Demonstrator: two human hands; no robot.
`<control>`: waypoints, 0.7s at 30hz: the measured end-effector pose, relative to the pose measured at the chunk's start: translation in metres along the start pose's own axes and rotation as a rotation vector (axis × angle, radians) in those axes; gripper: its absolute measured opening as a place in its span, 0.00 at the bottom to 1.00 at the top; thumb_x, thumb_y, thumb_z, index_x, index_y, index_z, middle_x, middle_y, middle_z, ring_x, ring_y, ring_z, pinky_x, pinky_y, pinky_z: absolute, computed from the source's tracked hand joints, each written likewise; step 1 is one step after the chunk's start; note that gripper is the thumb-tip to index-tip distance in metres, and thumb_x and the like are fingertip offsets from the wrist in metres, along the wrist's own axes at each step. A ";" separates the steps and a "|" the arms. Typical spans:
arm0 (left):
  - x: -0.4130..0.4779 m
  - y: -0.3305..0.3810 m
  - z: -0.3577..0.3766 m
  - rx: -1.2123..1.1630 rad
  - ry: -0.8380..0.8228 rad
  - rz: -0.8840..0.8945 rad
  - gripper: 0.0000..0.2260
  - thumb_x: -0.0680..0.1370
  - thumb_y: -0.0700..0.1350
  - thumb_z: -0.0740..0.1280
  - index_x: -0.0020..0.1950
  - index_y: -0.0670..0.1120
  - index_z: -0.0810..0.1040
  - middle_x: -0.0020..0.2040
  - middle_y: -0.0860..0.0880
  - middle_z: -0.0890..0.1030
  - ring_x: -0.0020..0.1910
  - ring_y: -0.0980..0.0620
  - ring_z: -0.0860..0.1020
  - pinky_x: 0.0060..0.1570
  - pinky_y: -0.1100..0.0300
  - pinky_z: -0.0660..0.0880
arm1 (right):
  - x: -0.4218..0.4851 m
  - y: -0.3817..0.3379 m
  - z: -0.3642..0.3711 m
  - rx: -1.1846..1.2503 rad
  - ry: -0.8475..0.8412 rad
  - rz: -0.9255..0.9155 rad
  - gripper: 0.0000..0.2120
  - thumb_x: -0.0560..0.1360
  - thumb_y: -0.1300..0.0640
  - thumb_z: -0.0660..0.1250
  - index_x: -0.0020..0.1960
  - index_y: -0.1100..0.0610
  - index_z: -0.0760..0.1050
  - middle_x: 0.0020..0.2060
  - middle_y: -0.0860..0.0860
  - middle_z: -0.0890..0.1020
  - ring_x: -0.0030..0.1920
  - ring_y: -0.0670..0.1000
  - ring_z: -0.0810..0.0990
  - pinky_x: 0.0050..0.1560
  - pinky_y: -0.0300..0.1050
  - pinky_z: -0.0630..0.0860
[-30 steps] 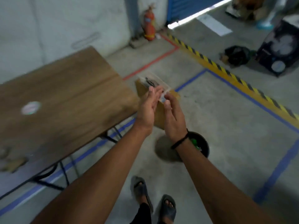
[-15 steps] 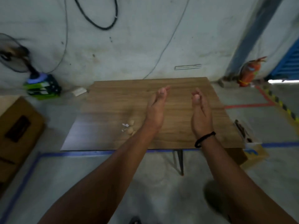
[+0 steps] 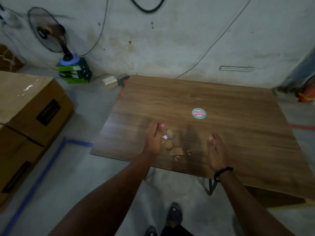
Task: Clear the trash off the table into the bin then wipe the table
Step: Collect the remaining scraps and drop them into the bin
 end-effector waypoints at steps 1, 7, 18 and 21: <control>0.004 -0.015 -0.002 0.042 -0.001 -0.022 0.08 0.80 0.54 0.58 0.52 0.56 0.75 0.50 0.58 0.77 0.48 0.68 0.75 0.50 0.67 0.70 | 0.002 0.011 0.012 -0.016 -0.036 0.026 0.22 0.82 0.52 0.56 0.72 0.60 0.64 0.72 0.56 0.67 0.73 0.54 0.65 0.73 0.46 0.58; 0.033 -0.081 -0.006 0.175 -0.048 -0.159 0.17 0.74 0.66 0.56 0.59 0.63 0.75 0.57 0.52 0.81 0.59 0.51 0.78 0.62 0.47 0.74 | -0.006 0.048 0.078 -0.084 -0.035 0.042 0.34 0.76 0.39 0.49 0.73 0.59 0.63 0.73 0.55 0.66 0.74 0.55 0.62 0.74 0.48 0.57; 0.072 -0.110 0.032 0.269 -0.278 -0.028 0.28 0.77 0.64 0.51 0.66 0.50 0.75 0.67 0.46 0.76 0.69 0.51 0.71 0.69 0.49 0.67 | 0.007 0.031 0.140 -0.012 0.240 -0.046 0.32 0.80 0.39 0.45 0.68 0.61 0.70 0.65 0.53 0.74 0.68 0.52 0.70 0.71 0.48 0.62; 0.061 -0.110 0.047 0.192 -0.321 -0.009 0.29 0.78 0.64 0.50 0.67 0.48 0.73 0.66 0.44 0.77 0.67 0.50 0.73 0.68 0.49 0.68 | 0.014 0.026 0.153 -0.011 0.277 -0.048 0.31 0.81 0.42 0.45 0.66 0.63 0.72 0.63 0.60 0.77 0.65 0.58 0.74 0.67 0.54 0.68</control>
Point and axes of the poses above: each hand's wrist, its own x-axis towards the middle knuckle, its own z-axis out of the palm, y = z × x, the point moved 3 cm from there along x, towards the middle knuckle
